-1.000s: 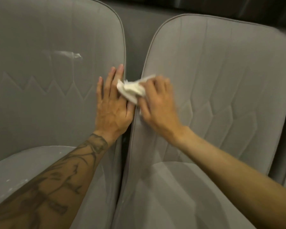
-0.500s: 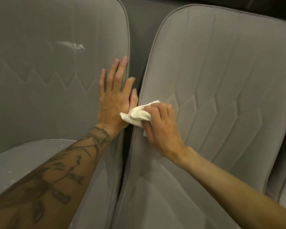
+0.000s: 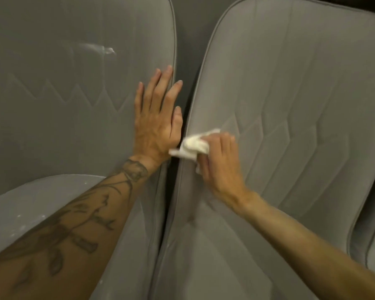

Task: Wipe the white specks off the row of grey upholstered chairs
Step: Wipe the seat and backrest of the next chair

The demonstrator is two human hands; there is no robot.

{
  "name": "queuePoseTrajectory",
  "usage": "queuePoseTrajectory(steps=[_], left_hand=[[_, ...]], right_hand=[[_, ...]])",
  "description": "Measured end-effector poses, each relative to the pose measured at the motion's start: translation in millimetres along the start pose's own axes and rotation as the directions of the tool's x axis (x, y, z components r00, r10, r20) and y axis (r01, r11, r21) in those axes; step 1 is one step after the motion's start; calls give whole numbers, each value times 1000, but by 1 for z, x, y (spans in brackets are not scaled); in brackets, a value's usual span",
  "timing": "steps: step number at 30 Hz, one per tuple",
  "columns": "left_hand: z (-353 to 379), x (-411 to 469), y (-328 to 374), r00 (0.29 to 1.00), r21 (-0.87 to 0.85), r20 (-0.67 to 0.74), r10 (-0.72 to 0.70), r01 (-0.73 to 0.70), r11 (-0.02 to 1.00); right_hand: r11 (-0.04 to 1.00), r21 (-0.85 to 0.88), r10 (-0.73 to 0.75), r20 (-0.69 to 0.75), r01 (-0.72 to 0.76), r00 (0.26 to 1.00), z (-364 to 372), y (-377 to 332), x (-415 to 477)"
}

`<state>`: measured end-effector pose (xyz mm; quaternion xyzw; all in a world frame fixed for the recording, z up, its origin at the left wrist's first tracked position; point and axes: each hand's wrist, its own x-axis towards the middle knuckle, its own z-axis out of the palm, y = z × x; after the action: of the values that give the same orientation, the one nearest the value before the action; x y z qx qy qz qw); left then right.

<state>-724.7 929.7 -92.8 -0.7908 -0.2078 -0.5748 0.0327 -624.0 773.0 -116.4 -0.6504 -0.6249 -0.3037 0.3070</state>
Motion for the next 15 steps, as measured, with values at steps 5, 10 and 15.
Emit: queuePoseTrajectory(steps=[5, 10, 15], left_hand=[[1, -1, -1, 1000, -18, 7, -6, 6, 1000], [-19, -47, -13, 995, -12, 96, 11, -10, 1000], [-43, -116, -12, 971, 12, 231, -68, 67, 998]], right_hand=[[985, -58, 131, -351, -161, 927, -13, 17, 113], [993, 9, 115, -105, -114, 988, 4, -17, 26], [991, -88, 83, -169, -99, 982, -10, 2, 69]])
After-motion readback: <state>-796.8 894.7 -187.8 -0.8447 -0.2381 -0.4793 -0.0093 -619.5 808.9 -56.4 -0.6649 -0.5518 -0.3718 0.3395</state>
